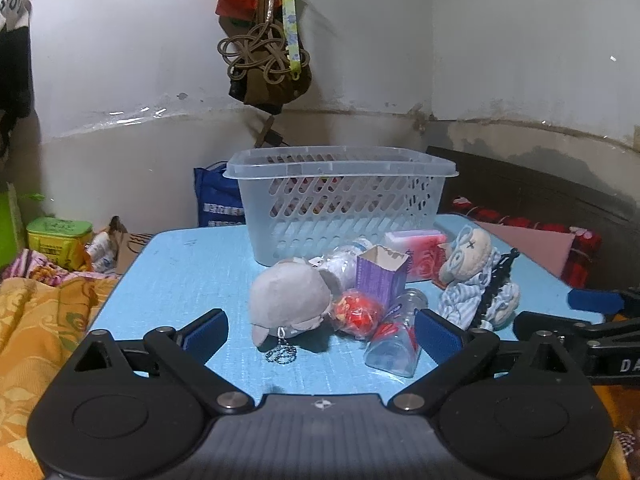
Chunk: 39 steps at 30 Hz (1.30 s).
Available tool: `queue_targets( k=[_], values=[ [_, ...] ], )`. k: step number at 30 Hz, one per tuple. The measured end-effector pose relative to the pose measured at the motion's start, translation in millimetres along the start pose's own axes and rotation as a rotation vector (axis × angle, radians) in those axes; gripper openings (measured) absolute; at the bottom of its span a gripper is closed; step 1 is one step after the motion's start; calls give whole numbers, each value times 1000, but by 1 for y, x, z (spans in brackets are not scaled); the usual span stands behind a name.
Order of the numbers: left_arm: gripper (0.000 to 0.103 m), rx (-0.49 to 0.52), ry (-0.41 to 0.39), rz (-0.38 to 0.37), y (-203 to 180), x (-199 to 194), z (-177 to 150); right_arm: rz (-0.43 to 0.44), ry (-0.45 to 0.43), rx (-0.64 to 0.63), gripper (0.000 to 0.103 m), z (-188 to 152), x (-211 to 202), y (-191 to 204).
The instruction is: Organize objects
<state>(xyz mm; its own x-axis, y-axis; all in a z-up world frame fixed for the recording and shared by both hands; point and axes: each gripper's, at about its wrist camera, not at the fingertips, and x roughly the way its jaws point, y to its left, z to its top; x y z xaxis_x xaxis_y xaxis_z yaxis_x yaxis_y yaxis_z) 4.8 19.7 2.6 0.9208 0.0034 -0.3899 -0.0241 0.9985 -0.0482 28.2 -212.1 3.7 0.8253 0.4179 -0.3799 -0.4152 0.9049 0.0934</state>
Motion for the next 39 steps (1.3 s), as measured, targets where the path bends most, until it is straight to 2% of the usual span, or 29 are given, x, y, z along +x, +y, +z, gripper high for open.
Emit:
queue_targets(
  k=[4,6,9,13,16,18,20,24,28,31,36,39],
  values=[
    [98,0,-11,10,9,-2,17,29,-11,35,103,-5,3,-5],
    [98,-17,-25,0,19,-2,41,36,-8,45,103,-6,5,-6],
    [98,-3,-1,-31,33,13,92,37,-20,54,103,-6,3,-10],
    [98,-18,86,-12,54,70,158,33,-30,77,103,-5,2,-17],
    [85,-51,163,39,70,130,182,19,-17,66,103,-4,6,-19],
    [61,-105,209,64,85,160,180,10,-10,46,103,-3,8,-19],
    [56,-142,249,64,97,180,173,5,-9,34,103,-2,10,-22],
    [43,-142,259,50,102,191,161,-4,-20,56,103,1,17,-28],
    [34,-114,220,57,100,178,159,2,-4,40,103,3,32,-23],
    [32,-109,210,44,96,175,162,8,-1,16,103,3,38,-17],
    [27,-64,214,78,87,176,162,16,3,17,103,1,40,-13],
    [26,-73,213,86,87,177,163,22,-3,17,103,0,37,-11]
  ],
)
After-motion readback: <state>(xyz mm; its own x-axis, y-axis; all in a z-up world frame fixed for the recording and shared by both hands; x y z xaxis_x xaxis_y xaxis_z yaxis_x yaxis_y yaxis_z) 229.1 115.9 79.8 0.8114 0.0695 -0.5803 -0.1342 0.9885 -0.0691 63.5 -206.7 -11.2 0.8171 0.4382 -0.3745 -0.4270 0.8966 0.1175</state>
